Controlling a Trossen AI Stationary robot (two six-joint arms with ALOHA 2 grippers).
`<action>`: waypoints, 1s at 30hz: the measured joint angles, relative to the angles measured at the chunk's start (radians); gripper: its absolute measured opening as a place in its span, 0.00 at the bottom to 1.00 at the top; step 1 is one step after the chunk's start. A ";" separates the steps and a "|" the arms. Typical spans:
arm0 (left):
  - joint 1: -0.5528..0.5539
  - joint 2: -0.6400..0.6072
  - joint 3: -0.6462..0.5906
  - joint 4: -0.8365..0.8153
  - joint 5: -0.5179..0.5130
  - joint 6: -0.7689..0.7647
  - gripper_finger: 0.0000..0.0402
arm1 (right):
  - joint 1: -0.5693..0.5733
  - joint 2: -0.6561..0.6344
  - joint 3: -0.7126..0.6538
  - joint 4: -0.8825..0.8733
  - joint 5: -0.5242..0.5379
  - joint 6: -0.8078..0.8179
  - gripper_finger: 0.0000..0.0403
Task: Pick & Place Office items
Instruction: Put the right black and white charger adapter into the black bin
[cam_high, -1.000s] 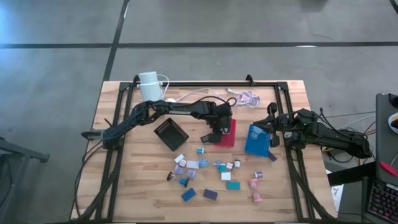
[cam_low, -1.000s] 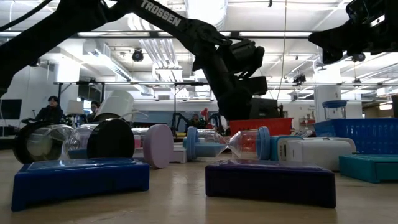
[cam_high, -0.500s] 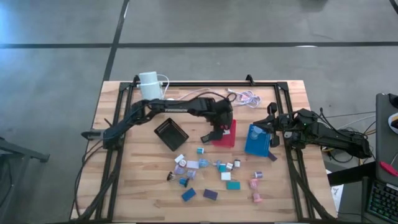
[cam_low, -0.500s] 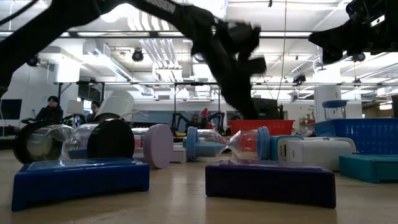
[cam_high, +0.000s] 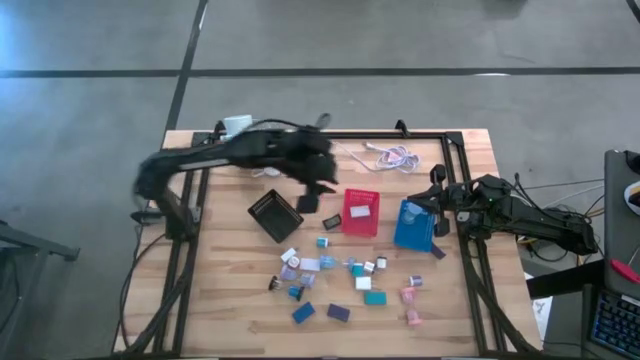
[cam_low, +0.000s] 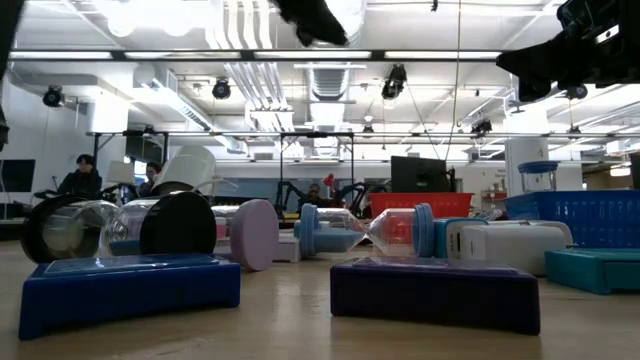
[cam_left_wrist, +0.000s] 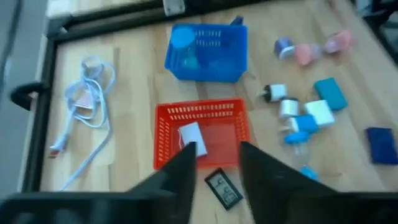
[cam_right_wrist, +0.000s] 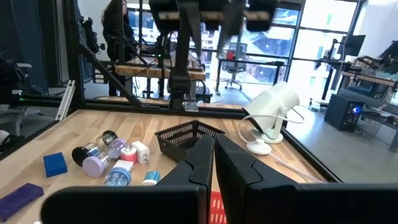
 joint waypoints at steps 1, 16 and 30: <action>0.000 -0.055 -0.050 0.029 0.000 0.000 0.17 | 0.000 0.000 0.000 0.000 0.000 0.000 0.03; 0.014 -0.844 -0.906 0.823 -0.083 -0.188 0.02 | 0.000 0.000 -0.003 0.000 0.000 -0.002 0.03; 0.015 -1.204 -1.359 1.128 -0.176 -0.194 0.01 | 0.000 0.001 -0.003 0.008 0.024 -0.029 0.03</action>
